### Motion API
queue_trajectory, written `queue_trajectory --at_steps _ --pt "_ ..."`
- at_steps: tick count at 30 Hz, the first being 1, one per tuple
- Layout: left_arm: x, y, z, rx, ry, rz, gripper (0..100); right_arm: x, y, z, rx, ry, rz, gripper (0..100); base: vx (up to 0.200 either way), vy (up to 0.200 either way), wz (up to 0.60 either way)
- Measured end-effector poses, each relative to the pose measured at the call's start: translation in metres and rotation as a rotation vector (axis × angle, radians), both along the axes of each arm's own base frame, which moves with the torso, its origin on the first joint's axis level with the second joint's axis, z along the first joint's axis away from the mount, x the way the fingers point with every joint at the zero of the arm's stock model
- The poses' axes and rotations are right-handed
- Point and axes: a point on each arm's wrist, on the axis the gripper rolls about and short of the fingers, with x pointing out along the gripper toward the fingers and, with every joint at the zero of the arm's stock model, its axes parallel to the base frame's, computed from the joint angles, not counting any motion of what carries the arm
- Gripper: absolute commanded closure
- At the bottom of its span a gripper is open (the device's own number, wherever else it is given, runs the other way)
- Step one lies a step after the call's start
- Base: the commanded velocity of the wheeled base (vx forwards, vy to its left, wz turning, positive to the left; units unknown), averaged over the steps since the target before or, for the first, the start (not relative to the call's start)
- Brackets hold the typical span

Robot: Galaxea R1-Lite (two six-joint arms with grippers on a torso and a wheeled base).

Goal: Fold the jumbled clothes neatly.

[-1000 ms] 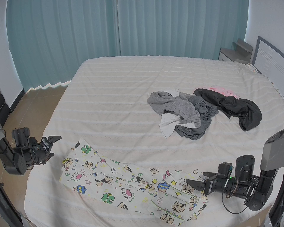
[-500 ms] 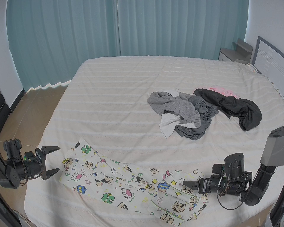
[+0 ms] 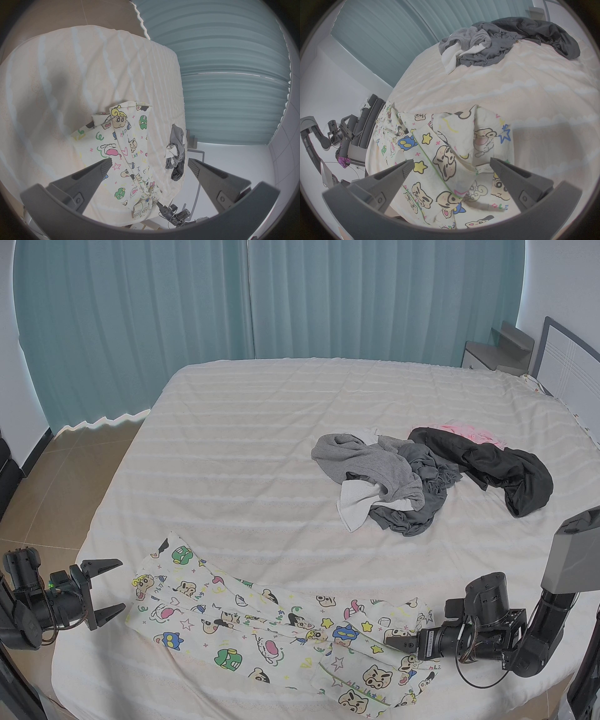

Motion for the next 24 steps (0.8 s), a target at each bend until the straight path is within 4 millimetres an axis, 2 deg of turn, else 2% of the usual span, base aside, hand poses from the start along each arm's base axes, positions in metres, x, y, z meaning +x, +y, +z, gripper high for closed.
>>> queue_trajectory --at_steps 3,4,17,24 --pt "0.0 0.0 -0.002 -0.003 0.007 0.001 0 0.0 0.003 -0.002 0.006 0.01 0.002 0 0.0 0.0 0.0" --pt "0.0 0.0 -0.003 -0.004 0.009 0.001 0 -0.001 0.004 -0.002 0.008 0.012 0.005 100 0.0 0.0 0.0" --pt "0.0 0.001 -0.006 -0.01 0.022 0.001 0 -0.005 0.011 -0.004 0.016 0.025 0.022 100 0.0 0.0 0.0" --pt "0.0 0.0 -0.007 -0.011 0.024 0.001 0 -0.007 0.013 0.008 0.055 -0.044 0.036 100 0.0 0.0 0.0"
